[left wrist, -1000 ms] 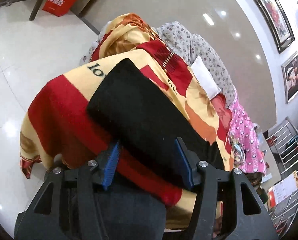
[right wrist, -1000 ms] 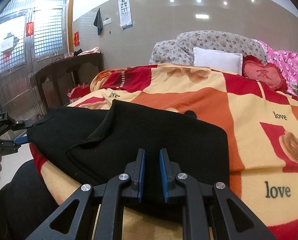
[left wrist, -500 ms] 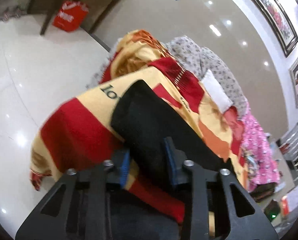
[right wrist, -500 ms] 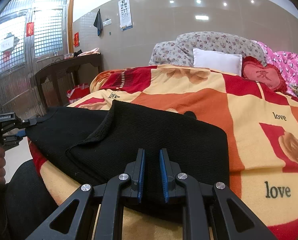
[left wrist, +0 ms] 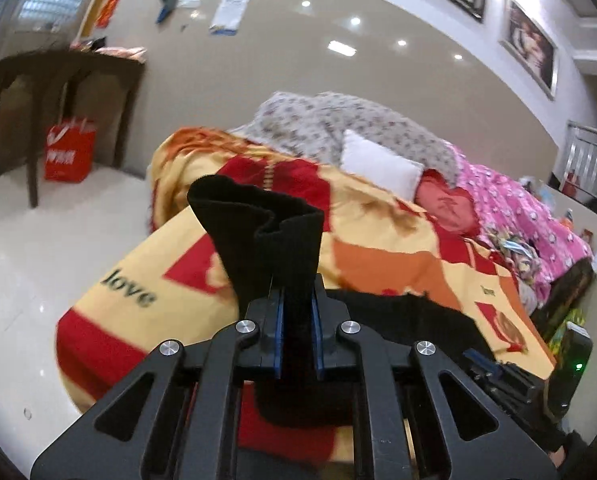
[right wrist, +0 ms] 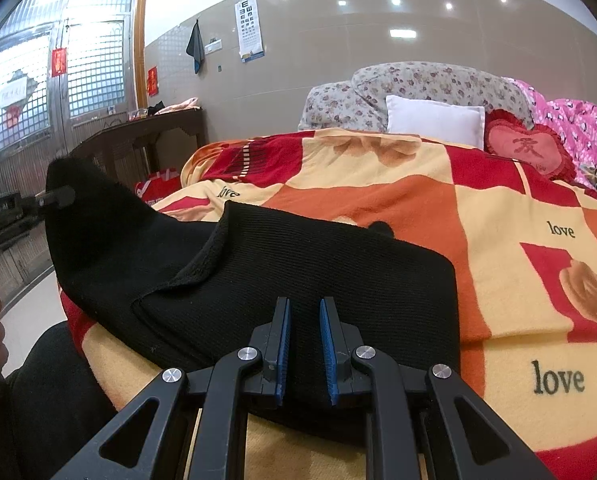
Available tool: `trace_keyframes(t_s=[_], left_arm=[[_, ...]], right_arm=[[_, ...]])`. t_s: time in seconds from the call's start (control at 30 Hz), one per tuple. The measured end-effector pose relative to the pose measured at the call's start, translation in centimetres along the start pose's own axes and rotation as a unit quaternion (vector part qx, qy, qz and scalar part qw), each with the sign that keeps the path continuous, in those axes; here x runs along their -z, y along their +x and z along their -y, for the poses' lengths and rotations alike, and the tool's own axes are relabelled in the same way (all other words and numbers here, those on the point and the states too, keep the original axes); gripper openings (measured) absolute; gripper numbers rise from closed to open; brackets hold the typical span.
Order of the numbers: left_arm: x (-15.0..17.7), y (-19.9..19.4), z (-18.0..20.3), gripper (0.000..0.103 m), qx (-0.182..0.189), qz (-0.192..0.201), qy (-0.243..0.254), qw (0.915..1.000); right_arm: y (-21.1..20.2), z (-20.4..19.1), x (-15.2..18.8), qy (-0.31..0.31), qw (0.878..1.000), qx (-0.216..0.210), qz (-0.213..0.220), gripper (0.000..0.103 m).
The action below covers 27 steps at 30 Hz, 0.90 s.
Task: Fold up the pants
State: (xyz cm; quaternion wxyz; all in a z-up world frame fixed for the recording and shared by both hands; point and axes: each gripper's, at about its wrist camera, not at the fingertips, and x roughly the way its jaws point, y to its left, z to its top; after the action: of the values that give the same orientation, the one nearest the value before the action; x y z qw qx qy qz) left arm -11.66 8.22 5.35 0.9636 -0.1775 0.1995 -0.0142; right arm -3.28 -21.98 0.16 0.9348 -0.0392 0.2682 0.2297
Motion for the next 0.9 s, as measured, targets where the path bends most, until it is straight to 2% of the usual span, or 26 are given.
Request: trace_keyframes(t_s=[0.1,0.13,0.23,0.3,0.33,0.37,0.43,0.47,0.57,0.63,0.7,0.77,0.8,0.83,0.87,0.9], left_arm=[[-0.2,0.6,1.6,0.010,0.011,-0.004,0.012,0.9999],[-0.2,0.7,2.2,0.010,0.014,-0.004,0.019,0.9997],[0.5,0.4,4.3,0.010,0.020,0.002,0.060,0.9980],[1.1,0.0,5.6,0.010,0.019,0.009,0.087,0.9960],[1.3,-0.1,6.0,0.010,0.020,0.010,0.095,0.9952],[1.5,-0.3,6.5,0.010,0.020,0.013,0.108,0.9939],[2.1,-0.6,7.6,0.010,0.021,0.021,0.144,0.9891],[2.3,-0.7,7.9,0.010,0.021,0.022,0.155,0.9875],[3.0,-1.4,8.8,0.010,0.038,0.024,0.187,0.9812],[3.3,-1.7,9.4,0.010,0.054,0.025,0.204,0.9772],[3.5,-1.9,10.0,0.010,0.071,0.022,0.217,0.9733],[3.5,-1.9,10.5,0.010,0.083,0.018,0.220,0.9717],[3.5,-1.7,10.7,0.010,0.089,0.013,0.217,0.9720],[3.4,-1.7,10.9,0.010,0.092,0.010,0.215,0.9721],[3.4,-1.5,11.1,0.010,0.096,0.007,0.213,0.9724],[3.3,-1.3,11.3,0.010,0.104,0.000,0.209,0.9724]], right_arm=[[0.0,0.4,-0.6,0.018,1.000,-0.012,-0.013,0.014],[-0.3,0.9,-1.6,0.042,0.999,-0.028,-0.019,0.014],[-2.7,1.7,-5.6,0.102,0.987,-0.123,0.027,0.015],[-4.1,1.1,-9.4,0.117,0.969,-0.212,0.055,0.019],[-4.2,0.7,-10.3,0.115,0.962,-0.239,0.058,0.024],[-4.2,-0.1,-11.7,0.110,0.952,-0.280,0.059,0.035],[-3.9,-1.3,-13.5,0.101,0.941,-0.319,0.054,0.049],[-3.4,-2.0,-14.3,0.095,0.938,-0.329,0.044,0.051],[-1.7,-3.7,-15.2,0.058,0.942,-0.331,0.015,0.052],[0.1,-4.3,-15.2,0.052,0.944,-0.325,-0.018,0.052],[0.7,-4.7,-15.0,0.047,0.946,-0.320,-0.033,0.052],[0.5,-4.8,-14.6,0.030,0.955,-0.291,-0.036,0.051],[0.5,-4.7,-14.5,0.022,0.965,-0.260,-0.033,0.048],[0.2,-4.3,-14.5,0.015,0.973,-0.231,-0.028,0.027],[0.1,-4.2,-14.5,0.011,0.973,-0.227,-0.037,0.009],[0.0,-3.9,-14.6,0.009,0.974,-0.221,-0.046,0.009]])
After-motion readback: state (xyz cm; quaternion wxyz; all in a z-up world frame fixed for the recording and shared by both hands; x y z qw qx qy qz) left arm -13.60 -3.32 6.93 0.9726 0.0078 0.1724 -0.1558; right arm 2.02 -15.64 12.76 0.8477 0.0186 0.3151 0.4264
